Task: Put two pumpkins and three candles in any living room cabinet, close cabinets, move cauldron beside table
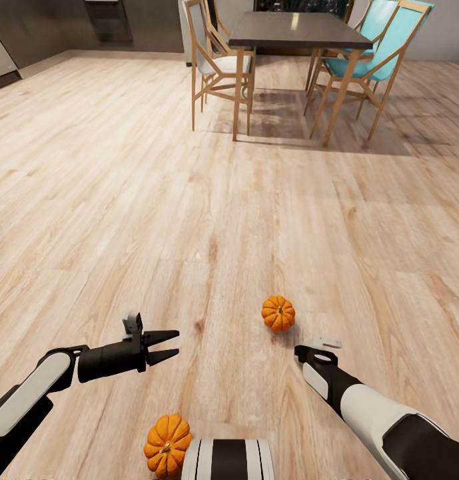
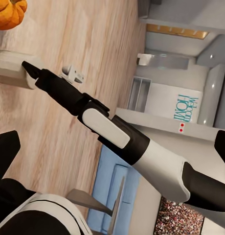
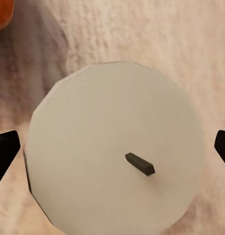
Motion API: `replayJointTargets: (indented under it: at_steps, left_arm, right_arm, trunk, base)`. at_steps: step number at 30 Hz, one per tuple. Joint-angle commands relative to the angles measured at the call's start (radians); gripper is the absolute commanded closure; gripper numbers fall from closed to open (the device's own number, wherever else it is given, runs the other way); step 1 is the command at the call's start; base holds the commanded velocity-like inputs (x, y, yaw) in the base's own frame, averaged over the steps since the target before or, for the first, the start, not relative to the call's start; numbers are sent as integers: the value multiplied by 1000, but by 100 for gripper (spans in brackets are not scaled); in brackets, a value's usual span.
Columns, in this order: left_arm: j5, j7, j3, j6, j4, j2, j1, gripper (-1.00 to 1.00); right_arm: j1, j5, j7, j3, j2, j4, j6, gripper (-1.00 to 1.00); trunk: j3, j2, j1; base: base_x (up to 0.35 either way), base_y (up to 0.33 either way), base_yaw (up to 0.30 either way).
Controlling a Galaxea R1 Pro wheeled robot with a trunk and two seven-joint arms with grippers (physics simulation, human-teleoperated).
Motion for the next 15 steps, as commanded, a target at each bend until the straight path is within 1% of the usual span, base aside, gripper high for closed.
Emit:
replayJointTargets:
  at_steps: [1, 3, 14, 15]
  left_arm:
    - [-5, -8, -1, 0, 0, 1, 0, -100]
    - [-5, -8, -2, 0, 1, 1, -1, -100]
    - [-5, -8, -3, 0, 0, 1, 0, -100]
    - [-5, -9, -2, 0, 0, 1, -1, -100]
  right_arm:
    - [0, -10, -5, 9, -1, -2, -1, -100]
    - [0, -10, -5, 9, -1, -2, -1, -100]
    - [0, -10, -5, 10, -1, 0, -1, -100]
    - [0, -10, -5, 10, -1, 0, -1, -100]
  trunk:
    - [-5, -1, 0]
    - [-12, -1, 1]
    - [-12, -1, 1]
    - [-16, -1, 2]
  base:
    - [0, 0, 0]
    - [0, 0, 0]
    - [0, 0, 0]
    - [0, 0, 0]
